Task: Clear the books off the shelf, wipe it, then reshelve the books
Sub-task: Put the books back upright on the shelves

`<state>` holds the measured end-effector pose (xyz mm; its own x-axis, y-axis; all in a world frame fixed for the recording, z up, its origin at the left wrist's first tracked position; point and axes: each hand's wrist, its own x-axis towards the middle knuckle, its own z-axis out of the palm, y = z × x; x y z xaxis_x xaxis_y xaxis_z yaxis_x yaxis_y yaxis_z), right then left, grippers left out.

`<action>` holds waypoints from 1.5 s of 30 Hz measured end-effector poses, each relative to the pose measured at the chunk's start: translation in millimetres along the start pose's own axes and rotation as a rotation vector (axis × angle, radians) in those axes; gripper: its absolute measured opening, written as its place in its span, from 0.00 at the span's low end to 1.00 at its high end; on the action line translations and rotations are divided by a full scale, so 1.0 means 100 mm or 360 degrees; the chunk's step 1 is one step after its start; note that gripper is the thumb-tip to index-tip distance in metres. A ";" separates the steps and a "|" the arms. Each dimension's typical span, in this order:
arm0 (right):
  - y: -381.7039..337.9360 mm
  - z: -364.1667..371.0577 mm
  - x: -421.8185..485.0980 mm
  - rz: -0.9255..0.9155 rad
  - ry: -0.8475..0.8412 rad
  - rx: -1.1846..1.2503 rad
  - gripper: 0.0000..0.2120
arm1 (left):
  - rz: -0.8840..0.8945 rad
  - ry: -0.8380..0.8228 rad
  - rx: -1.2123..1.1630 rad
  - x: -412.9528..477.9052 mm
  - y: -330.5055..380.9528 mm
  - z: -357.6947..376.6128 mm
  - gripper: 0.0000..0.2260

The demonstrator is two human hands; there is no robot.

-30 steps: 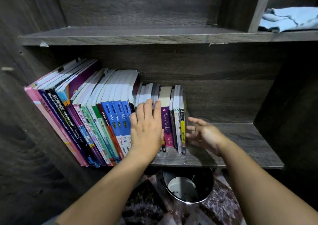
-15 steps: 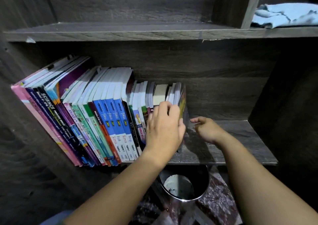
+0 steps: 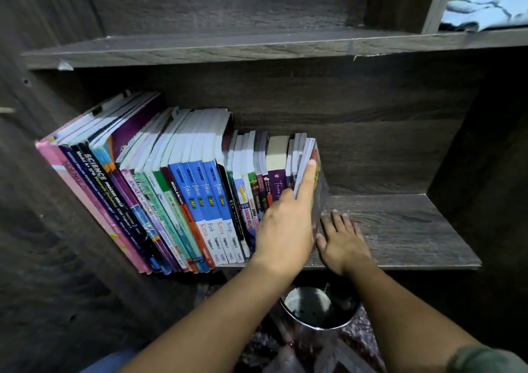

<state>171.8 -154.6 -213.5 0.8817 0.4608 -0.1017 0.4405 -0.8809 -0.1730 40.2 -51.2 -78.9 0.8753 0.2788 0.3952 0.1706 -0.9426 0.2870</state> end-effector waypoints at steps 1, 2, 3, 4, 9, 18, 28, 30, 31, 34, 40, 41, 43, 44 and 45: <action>0.01 0.03 0.01 -0.0005 0.0029 0.0003 0.29 | 0.0004 -0.0005 0.0000 0.00 0.00 -0.03 0.43; 0.02 0.05 0.02 -0.0012 0.0043 0.0006 0.29 | 0.0005 -0.0014 0.0000 0.01 0.00 -0.07 0.43; 0.03 0.06 0.03 -0.0014 0.0049 0.0006 0.29 | 0.0003 -0.0030 -0.0003 0.02 0.00 -0.13 0.44; 0.04 0.07 0.04 -0.0009 0.0052 0.0001 0.29 | 0.0005 -0.0055 0.0002 0.03 0.00 -0.20 0.44; 0.05 0.08 0.06 0.0002 0.0024 -0.0021 0.29 | -0.0059 -0.0274 -0.0018 -0.01 -0.09 -0.70 0.41; -0.35 -0.53 0.00 0.0112 0.0358 0.0849 0.21 | -0.0194 -0.0621 0.0249 -0.24 -0.27 -0.90 0.43; -1.08 -1.23 -0.29 -0.0523 0.0644 0.0331 0.27 | -0.0246 -0.0598 0.0313 -0.29 -0.27 -0.92 0.40; -1.06 -1.19 -0.27 -0.0478 0.0762 0.0315 0.26 | -0.0246 -0.0604 0.0295 -0.29 -0.29 -0.93 0.41; -1.03 -1.17 -0.25 -0.0452 0.0834 0.0322 0.24 | -0.0243 -0.0602 0.0283 -0.29 -0.31 -0.93 0.41; -0.95 -1.10 -0.16 -0.0397 0.0989 0.0373 0.21 | -0.0248 -0.0614 0.0254 -0.28 -0.31 -0.94 0.41; -0.92 -1.01 -0.06 -0.0265 0.1044 0.0306 0.26 | -0.0257 -0.0651 0.0262 -0.27 -0.22 -0.93 0.41; -0.93 -1.01 -0.06 -0.0235 0.1073 0.0352 0.23 | -0.0254 -0.0652 0.0247 -0.27 -0.21 -0.92 0.41; -0.93 -1.02 -0.07 -0.0179 0.1112 0.0465 0.20 | -0.0246 -0.0644 0.0214 -0.25 -0.19 -0.91 0.42; -0.89 -1.04 -0.08 -0.0163 0.1116 0.0517 0.20 | -0.0233 -0.0633 0.0196 -0.24 -0.19 -0.91 0.41; -0.83 -1.05 -0.08 -0.0151 0.1116 0.0554 0.21 | -0.0218 -0.0625 0.0182 -0.23 -0.18 -0.90 0.41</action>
<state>145.6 -96.3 -95.3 0.7950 0.2550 0.5505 0.5431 -0.7036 -0.4583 -24.0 -24.3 -14.1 0.9430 0.3327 -0.0081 0.3271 -0.9222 0.2063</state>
